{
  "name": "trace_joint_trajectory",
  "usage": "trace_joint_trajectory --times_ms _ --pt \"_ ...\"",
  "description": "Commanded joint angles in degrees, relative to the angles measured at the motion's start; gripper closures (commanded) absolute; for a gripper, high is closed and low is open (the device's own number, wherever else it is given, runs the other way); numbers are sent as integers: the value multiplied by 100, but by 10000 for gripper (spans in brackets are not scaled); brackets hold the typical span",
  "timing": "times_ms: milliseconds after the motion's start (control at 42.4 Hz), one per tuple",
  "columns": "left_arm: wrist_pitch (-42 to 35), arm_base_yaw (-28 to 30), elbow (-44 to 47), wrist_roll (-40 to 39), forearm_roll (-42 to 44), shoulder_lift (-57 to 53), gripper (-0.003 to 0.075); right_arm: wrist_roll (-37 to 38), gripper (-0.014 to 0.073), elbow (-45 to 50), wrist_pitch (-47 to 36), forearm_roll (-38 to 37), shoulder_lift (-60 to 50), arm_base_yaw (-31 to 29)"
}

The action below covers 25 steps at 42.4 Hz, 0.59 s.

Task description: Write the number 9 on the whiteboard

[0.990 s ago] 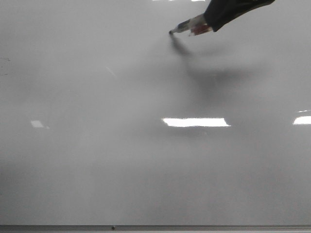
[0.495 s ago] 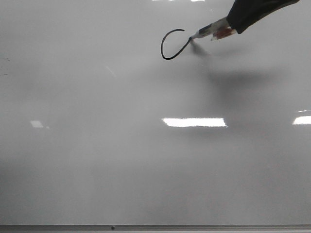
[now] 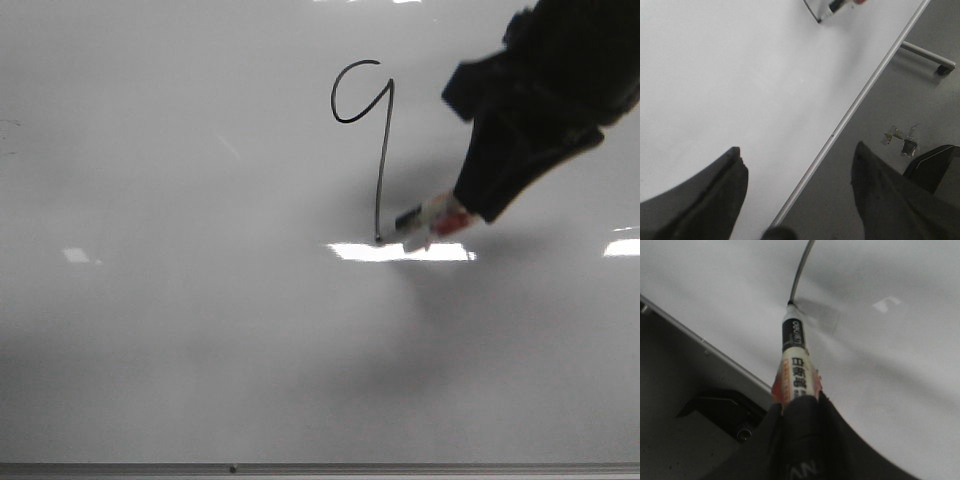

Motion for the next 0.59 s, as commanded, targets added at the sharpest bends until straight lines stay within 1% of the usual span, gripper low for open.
trace_joint_trajectory --times_ms 0,118,165,283,330,448,566 --pt "-313 10 -141 -12 -150 -81 279 11 662 -191 -456 13 -258 -10" --pt "-261 -31 -153 405 -368 -64 279 -241 662 -267 -241 29 -815 140" --pt "-206 -112 -167 667 -649 -22 277 -429 662 -267 -27 29 -1068 255" --pt "-73 -363 -182 1653 -1572 206 276 -1152 662 -267 695 33 -1585 579" --pt "-24 -464 -182 1892 -1845 311 276 -1422 662 -267 923 73 -1731 684" --pt "-41 -785 -193 2369 -2348 629 277 -2201 662 -267 1565 516 -2099 898" --pt "-169 -1101 -253 2511 -2448 929 277 -2809 662 -267 1967 1142 -2309 932"
